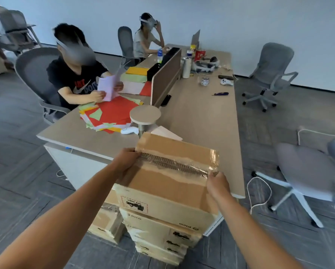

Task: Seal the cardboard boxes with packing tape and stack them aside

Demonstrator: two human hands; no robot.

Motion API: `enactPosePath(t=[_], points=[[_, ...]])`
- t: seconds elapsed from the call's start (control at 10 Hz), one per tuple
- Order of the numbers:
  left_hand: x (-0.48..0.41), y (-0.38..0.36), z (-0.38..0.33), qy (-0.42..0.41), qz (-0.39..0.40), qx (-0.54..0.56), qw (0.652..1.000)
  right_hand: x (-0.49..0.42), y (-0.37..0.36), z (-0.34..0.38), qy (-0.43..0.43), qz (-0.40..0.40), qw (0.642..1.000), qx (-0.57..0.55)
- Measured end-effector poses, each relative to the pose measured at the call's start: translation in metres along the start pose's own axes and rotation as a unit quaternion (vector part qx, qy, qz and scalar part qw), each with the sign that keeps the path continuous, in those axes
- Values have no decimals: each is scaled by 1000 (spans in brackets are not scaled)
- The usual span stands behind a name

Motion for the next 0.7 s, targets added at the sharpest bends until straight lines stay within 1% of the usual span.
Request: enactPosePath(t=[0.2, 0.4, 0.6, 0.7], points=[[-2, 0, 13, -14, -16, -4, 1000, 4, -6, -1, -12, -10, 1000, 19], [-13, 3, 27, -18, -14, -17, 1000, 6, -11, 0, -23, -3, 999, 39], [-14, 0, 29, -21, 4, -29, 999, 9, -12, 2, 3, -1, 998, 66], [-17, -1, 26, -27, 21, -67, 997, 4, -8, 3, 8, 43, 995, 91]])
Point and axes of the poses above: each hand's wrist, its own x-axis away from the middle knuckle, its own y-axis out of the back of the hand, z = x × y, the point moved 7 cm from there along -x, towards the middle knuckle, and after that the axes turned 5 degrees about -z, right-handed, at the moved point
